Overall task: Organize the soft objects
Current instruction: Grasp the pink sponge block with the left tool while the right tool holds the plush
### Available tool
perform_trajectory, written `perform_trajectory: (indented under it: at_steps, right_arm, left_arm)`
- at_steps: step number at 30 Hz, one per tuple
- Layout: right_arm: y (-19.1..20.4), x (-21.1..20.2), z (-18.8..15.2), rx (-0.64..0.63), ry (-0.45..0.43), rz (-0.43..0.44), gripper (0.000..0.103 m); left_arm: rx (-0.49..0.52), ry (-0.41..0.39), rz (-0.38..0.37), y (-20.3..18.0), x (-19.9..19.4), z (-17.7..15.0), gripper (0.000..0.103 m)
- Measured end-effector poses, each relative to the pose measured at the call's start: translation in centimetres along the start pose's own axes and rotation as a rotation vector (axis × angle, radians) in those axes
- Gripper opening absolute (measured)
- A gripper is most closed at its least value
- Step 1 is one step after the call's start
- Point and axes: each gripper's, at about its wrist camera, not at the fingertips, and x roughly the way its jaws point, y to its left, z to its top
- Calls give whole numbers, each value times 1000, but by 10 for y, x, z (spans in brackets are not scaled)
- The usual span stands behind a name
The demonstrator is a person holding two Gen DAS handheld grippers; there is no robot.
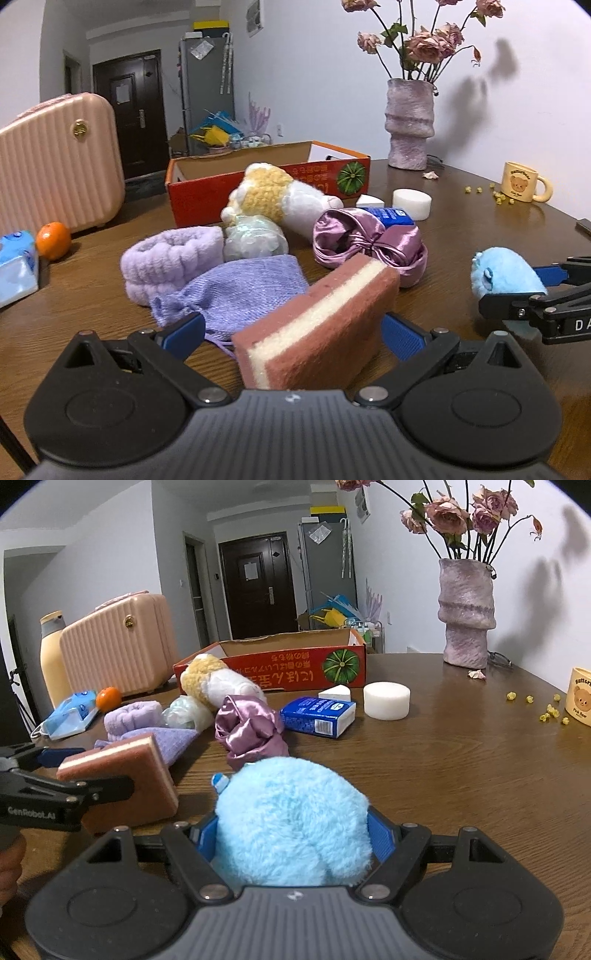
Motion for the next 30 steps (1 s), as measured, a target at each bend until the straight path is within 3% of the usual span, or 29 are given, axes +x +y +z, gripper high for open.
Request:
perform_trajectory:
  at_steps: [4, 7, 12, 23, 30]
  right_arm:
    - [0, 1, 0, 0, 6, 2, 77]
    - [0, 1, 0, 0, 7, 3, 77]
    - [0, 1, 0, 4, 3, 4, 77]
    - [-2, -1, 0, 14, -12, 10, 77]
    - [-2, -4, 0, 16, -25, 14, 77]
  left_arm:
    - [-12, 0, -35, 2, 0, -1, 102]
    - [-4, 3, -47, 0, 0, -2, 95]
    - [3, 20, -59, -3, 2, -4, 71]
    - [-9, 9, -77, -15, -12, -10, 37]
    - [-9, -3, -60, -26, -21, -14, 32]
